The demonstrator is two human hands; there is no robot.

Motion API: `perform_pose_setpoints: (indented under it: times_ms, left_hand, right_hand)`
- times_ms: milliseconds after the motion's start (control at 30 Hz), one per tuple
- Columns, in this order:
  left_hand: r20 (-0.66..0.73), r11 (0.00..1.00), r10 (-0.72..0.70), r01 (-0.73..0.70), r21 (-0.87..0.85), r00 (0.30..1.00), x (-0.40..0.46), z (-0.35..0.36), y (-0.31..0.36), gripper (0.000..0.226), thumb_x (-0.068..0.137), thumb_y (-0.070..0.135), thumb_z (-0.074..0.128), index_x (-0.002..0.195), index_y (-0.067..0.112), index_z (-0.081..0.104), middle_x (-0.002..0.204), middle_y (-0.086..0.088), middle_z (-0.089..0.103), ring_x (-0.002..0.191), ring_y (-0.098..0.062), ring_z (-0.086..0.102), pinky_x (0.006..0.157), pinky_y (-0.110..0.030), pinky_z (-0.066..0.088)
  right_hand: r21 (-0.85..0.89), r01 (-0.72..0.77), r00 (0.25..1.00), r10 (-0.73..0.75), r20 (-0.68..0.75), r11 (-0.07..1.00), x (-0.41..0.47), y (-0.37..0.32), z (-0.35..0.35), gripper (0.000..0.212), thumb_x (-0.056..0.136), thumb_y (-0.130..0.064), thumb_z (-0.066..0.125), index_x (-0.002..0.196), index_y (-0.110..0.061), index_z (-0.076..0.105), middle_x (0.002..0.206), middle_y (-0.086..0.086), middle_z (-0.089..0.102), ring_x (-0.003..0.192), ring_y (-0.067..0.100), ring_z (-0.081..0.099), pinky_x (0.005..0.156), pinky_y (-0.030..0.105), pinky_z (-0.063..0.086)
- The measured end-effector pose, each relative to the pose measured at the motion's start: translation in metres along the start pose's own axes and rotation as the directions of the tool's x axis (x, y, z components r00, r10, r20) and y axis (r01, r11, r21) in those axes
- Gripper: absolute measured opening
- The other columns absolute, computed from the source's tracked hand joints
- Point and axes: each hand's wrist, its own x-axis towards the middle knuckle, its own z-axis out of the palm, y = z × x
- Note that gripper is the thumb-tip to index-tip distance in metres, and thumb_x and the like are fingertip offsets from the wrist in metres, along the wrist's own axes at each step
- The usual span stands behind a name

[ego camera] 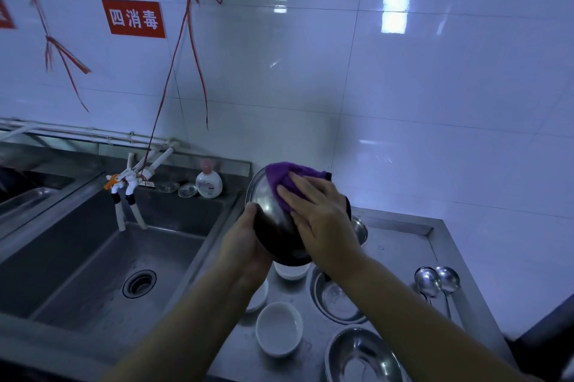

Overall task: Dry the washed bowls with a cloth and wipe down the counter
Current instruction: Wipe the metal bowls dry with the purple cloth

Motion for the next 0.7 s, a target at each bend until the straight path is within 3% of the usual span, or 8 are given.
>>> perform_pose_setpoints:
  times_ms: [200, 300, 367, 467, 533, 600, 700]
  left_hand:
    - [0.009, 0.996, -0.074, 0.075, -0.056, 0.997, -0.001, 0.004, 0.012, 0.046, 0.099, 0.028, 0.035, 0.127, -0.005, 0.052, 0.125, -0.025, 0.056, 0.108, -0.032, 0.058, 0.098, -0.037, 0.044]
    - [-0.029, 0.980, -0.142, 0.136, -0.143, 0.989, -0.002, 0.007, 0.015, 0.052, 0.100, 0.035, 0.036, 0.128, -0.007, 0.047, 0.125, -0.026, 0.054, 0.094, -0.029, 0.060, 0.086, -0.036, 0.050]
    - [-0.014, 0.969, -0.165, 0.159, -0.189, 0.986, -0.002, 0.005, 0.014, 0.053, 0.099, 0.038, 0.035, 0.132, -0.004, 0.043, 0.127, -0.027, 0.054, 0.099, -0.033, 0.060, 0.078, -0.043, 0.054]
    - [0.076, 0.959, -0.158, 0.172, -0.224, 0.984, -0.002, 0.000, 0.018, 0.049, 0.099, 0.039, 0.032, 0.137, 0.010, 0.041, 0.129, -0.028, 0.052, 0.112, -0.042, 0.054, 0.073, -0.053, 0.049]
    - [0.140, 0.960, -0.156, 0.184, -0.213, 0.978, -0.002, -0.002, 0.019, 0.048, 0.098, 0.040, 0.031, 0.134, 0.012, 0.044, 0.128, -0.030, 0.051, 0.112, -0.046, 0.053, 0.074, -0.059, 0.047]
    - [0.154, 0.969, -0.139, 0.166, -0.181, 0.978, -0.002, -0.002, 0.019, 0.048, 0.098, 0.041, 0.031, 0.130, 0.011, 0.049, 0.122, -0.030, 0.056, 0.109, -0.046, 0.055, 0.073, -0.059, 0.049]
    - [0.144, 0.982, -0.092, 0.113, -0.150, 0.985, -0.002, -0.003, 0.020, 0.047, 0.098, 0.039, 0.034, 0.129, 0.009, 0.053, 0.121, -0.027, 0.060, 0.111, -0.043, 0.057, 0.083, -0.057, 0.048]
  right_hand:
    - [-0.124, 0.260, 0.966, -0.258, 0.030, 0.958, -0.041, -0.002, 0.024, 0.035, 0.089, -0.016, 0.064, 0.124, -0.023, 0.062, 0.138, -0.003, 0.053, 0.130, 0.024, 0.039, 0.099, 0.049, 0.039]
    - [-0.150, 0.302, 0.949, -0.312, -0.043, 0.941, -0.056, 0.007, 0.026, 0.034, 0.093, -0.021, 0.061, 0.127, -0.027, 0.058, 0.141, -0.008, 0.048, 0.133, 0.019, 0.036, 0.102, 0.046, 0.035]
    - [-0.142, 0.296, 0.941, -0.314, -0.125, 0.945, -0.062, 0.013, 0.025, 0.033, 0.093, -0.023, 0.062, 0.126, -0.027, 0.059, 0.139, -0.007, 0.049, 0.130, 0.019, 0.039, 0.098, 0.048, 0.039]
    - [-0.109, 0.246, 0.936, -0.265, -0.230, 0.963, -0.069, 0.018, 0.023, 0.035, 0.089, -0.022, 0.066, 0.123, -0.026, 0.060, 0.133, -0.001, 0.049, 0.122, 0.023, 0.042, 0.091, 0.047, 0.047]
    - [-0.039, 0.190, 0.935, -0.193, -0.296, 0.981, -0.070, 0.019, 0.019, 0.026, 0.090, -0.024, 0.063, 0.115, -0.024, 0.060, 0.125, 0.004, 0.047, 0.117, 0.024, 0.042, 0.099, 0.037, 0.044]
    - [0.043, 0.140, 0.935, -0.118, -0.334, 0.989, -0.068, 0.017, 0.015, 0.012, 0.095, -0.028, 0.054, 0.103, -0.021, 0.061, 0.119, 0.007, 0.047, 0.113, 0.021, 0.041, 0.104, 0.025, 0.035]
    - [0.200, 0.037, 0.930, 0.040, -0.365, 0.979, -0.064, 0.015, 0.008, 0.017, 0.100, -0.026, 0.045, 0.093, -0.018, 0.058, 0.114, 0.005, 0.046, 0.109, 0.016, 0.043, 0.098, 0.021, 0.038]
